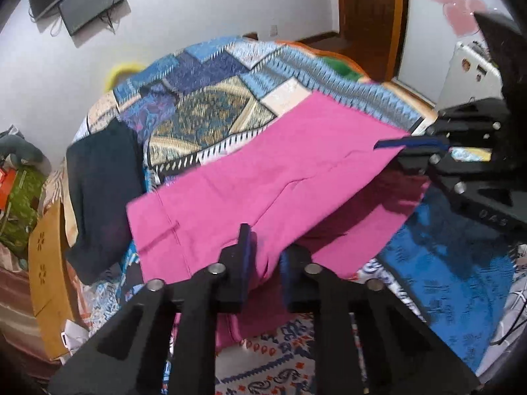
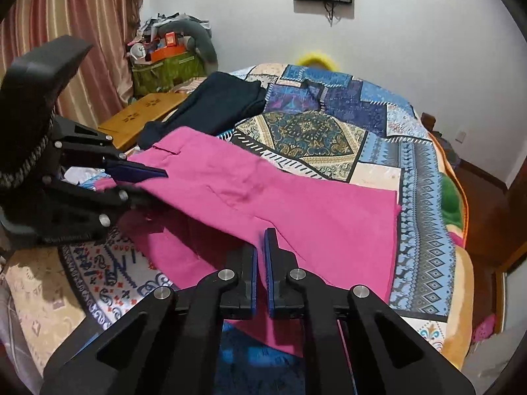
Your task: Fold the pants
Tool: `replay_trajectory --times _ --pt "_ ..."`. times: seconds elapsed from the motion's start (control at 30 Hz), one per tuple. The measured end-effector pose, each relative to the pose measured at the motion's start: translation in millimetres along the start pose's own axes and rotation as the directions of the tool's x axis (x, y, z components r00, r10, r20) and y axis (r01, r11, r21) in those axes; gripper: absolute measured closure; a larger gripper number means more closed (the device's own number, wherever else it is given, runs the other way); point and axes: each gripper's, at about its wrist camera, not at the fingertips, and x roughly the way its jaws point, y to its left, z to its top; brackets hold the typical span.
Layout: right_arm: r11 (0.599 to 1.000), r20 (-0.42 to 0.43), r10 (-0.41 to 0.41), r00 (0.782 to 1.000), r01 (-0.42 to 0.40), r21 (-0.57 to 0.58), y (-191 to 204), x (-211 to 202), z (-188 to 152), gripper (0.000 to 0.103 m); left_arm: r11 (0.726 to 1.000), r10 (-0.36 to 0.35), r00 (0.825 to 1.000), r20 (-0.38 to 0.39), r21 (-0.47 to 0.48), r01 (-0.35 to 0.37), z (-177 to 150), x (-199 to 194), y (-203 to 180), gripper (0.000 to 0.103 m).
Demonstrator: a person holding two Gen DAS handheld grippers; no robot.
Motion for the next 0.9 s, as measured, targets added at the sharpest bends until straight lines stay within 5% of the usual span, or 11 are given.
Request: replay_trajectory --times 0.37,0.63,0.9 --pt "0.998 -0.035 0.028 0.999 -0.026 0.054 -1 -4 -23 0.099 0.994 -0.101 0.993 -0.056 -0.037 0.099 -14 0 -10 0.09" --pt "0.985 -0.126 0.089 0.988 -0.069 0.156 -5 5 -40 0.094 0.985 -0.153 0.987 -0.052 -0.092 0.148 -29 -15 -1 0.072" --pt "0.979 -0.037 0.107 0.994 -0.099 0.177 0 -25 -29 0.066 0.964 -0.189 0.982 0.002 -0.192 0.186 -24 -37 25 0.07"
